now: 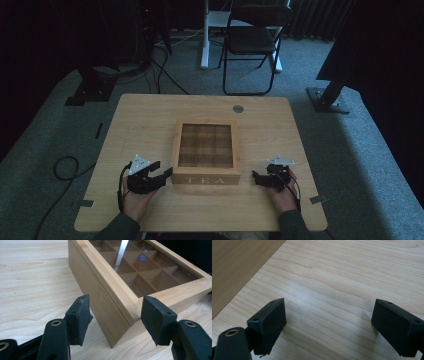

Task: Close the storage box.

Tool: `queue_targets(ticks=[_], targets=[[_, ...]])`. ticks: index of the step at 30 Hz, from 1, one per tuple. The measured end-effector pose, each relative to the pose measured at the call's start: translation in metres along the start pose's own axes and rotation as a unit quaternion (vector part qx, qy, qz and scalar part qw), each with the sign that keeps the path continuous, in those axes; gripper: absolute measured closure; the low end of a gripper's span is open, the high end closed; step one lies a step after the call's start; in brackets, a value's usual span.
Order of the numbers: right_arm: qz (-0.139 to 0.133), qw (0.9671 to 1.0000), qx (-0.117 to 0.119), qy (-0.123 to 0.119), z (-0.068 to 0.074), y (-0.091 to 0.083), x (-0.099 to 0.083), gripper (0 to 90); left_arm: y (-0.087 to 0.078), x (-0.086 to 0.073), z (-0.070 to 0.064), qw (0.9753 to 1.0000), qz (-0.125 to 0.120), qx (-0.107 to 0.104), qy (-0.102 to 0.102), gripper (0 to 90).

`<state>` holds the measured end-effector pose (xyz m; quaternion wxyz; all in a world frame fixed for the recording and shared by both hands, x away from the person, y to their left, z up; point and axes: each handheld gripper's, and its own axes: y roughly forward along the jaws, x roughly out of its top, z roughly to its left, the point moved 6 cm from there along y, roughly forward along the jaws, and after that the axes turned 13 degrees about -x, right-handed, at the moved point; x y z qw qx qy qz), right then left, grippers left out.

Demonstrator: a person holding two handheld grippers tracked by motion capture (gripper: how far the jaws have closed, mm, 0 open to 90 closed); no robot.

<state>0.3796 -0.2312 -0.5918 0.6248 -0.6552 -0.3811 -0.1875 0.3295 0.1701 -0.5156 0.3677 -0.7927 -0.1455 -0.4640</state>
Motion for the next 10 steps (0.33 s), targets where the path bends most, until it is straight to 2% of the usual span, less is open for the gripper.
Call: queue_targets(ticks=[4, 10], targets=[[0.0, 1.0, 0.0, 0.0, 0.0, 0.0, 0.0, 11.9, -0.005, 0.001, 0.011, 0.9997, -0.01, 0.017, -0.011, 40.7], [0.0, 1.0, 0.0, 0.0, 0.0, 0.0, 0.0, 11.9, -0.003, 0.0, 0.016, 0.9996, -0.005, 0.022, -0.019, 40.5]])
